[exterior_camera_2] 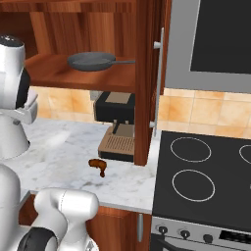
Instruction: Retrieve the pan from the cabinet, then place the raw meat into the pan to avoid contamination.
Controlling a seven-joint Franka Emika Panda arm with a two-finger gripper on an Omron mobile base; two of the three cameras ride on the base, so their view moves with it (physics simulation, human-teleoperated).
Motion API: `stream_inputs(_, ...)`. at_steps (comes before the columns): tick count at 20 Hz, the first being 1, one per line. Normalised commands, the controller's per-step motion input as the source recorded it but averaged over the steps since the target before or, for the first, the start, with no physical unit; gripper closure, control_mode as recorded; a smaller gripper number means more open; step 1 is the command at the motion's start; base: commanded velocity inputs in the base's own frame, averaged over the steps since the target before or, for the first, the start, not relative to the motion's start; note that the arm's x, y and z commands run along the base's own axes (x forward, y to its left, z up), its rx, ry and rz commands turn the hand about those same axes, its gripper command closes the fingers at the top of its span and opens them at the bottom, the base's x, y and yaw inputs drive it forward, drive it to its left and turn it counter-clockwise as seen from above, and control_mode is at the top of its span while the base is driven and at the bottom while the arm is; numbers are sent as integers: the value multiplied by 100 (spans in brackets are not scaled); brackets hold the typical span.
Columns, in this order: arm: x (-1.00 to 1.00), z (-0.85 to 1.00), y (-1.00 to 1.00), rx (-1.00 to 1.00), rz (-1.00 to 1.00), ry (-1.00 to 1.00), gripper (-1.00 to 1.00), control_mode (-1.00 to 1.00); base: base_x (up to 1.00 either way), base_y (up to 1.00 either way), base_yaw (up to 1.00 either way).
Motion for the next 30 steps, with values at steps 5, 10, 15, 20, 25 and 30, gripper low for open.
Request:
stream_inputs(5,-11,-11,-34,-12,2,-8,-100,-100,0,0,0)
stream_inputs(10,-16,-1,-31,-13,2,-8,-100,-100,0,0,0)
stream_inputs(15,-17,4,-34,-12,4,-18,-100,-100,0,0,0)
stream_inputs(20,-14,7,-27,-11,5,-18,-100,-100,0,0,0)
stream_inputs(25,-2,18,-12,-8,6,-12,-100,-100,0,0,0)
stream_inputs(30,0,21,-18,-8,5,-13,-100,-100,0,0,0)
